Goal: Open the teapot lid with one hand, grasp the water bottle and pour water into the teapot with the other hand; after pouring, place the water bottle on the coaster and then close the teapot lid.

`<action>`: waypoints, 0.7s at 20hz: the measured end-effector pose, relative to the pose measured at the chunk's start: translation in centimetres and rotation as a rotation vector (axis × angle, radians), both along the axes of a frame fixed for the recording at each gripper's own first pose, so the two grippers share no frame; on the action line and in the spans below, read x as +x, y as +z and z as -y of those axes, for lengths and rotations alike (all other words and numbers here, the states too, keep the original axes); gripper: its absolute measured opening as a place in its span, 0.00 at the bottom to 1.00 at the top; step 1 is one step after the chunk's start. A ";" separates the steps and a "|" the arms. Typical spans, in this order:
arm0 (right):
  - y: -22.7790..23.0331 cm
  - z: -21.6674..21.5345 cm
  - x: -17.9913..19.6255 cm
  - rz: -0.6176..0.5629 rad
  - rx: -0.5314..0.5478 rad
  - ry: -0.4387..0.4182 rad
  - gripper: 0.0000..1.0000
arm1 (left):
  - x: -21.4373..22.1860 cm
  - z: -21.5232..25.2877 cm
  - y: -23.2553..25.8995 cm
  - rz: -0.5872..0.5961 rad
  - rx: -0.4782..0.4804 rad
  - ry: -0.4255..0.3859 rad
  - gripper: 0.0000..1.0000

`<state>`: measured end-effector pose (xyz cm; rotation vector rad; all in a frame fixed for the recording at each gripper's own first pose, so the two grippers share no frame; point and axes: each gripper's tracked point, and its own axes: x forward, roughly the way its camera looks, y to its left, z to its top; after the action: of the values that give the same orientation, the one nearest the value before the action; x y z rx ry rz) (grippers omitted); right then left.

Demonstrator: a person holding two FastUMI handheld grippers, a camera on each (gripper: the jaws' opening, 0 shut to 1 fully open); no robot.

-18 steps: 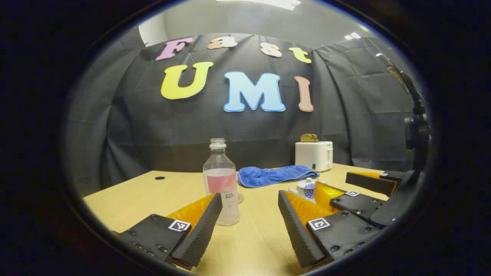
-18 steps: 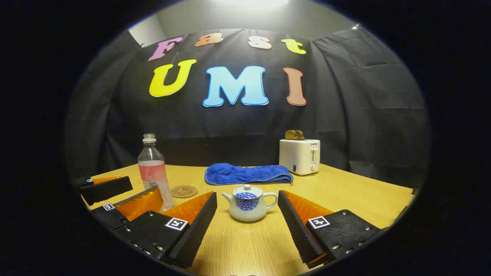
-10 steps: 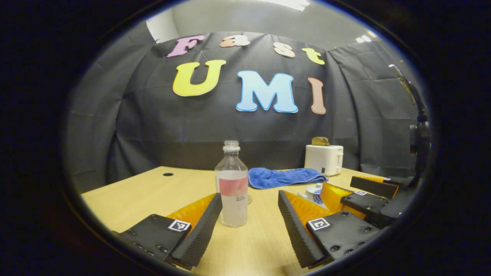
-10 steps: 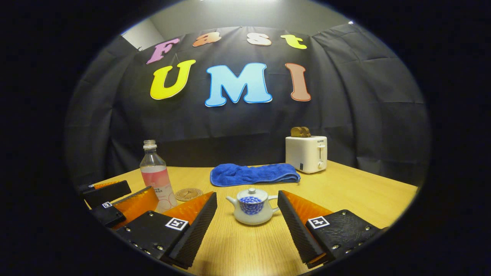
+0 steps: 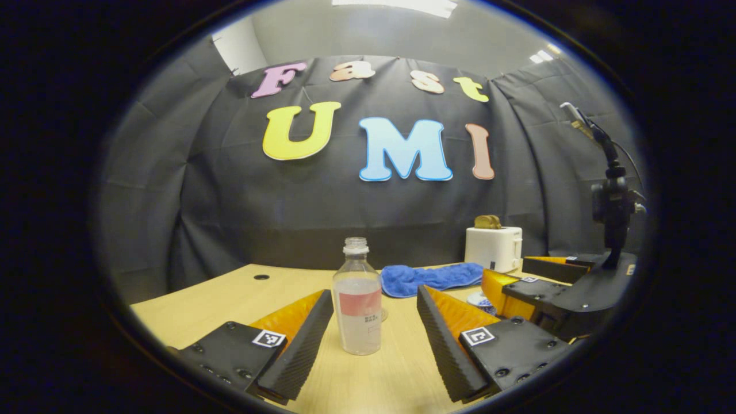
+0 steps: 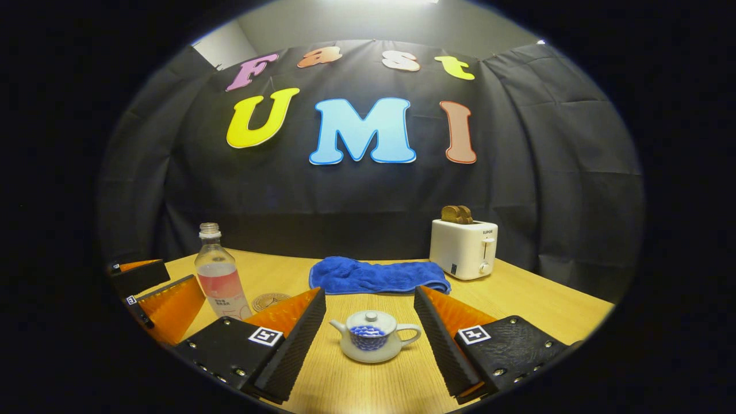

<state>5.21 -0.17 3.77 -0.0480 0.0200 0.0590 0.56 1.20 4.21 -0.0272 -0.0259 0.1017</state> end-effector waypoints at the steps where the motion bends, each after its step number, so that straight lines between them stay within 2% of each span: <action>1: -0.2 0.1 0.6 -0.006 -0.008 0.005 0.92 | 0.1 0.0 -0.1 -0.003 -0.003 -0.001 1.00; 3: -0.8 -0.2 1.5 -0.037 -0.015 0.024 0.82 | -0.1 0.1 -0.3 -0.008 -0.005 -0.001 1.00; 7: -2.2 -0.2 2.7 -0.103 0.002 0.028 0.78 | -0.1 -0.5 -0.3 -0.010 0.004 0.010 1.00; 8: -2.3 -0.3 3.1 -0.111 0.013 0.037 0.70 | -0.1 -0.5 -0.3 -0.009 0.004 0.010 1.00; 9: -2.8 -0.5 3.2 -0.125 0.018 0.039 0.54 | 0.0 -0.6 -0.2 -0.010 0.002 0.010 1.00; 14: -3.8 -0.5 4.0 -0.160 0.014 0.042 0.54 | 0.4 -0.8 -1.1 -0.030 -0.016 0.007 1.00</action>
<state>9.25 0.33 0.00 -0.0291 0.1788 0.1046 0.98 2.05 3.09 -0.0412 0.0043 0.1088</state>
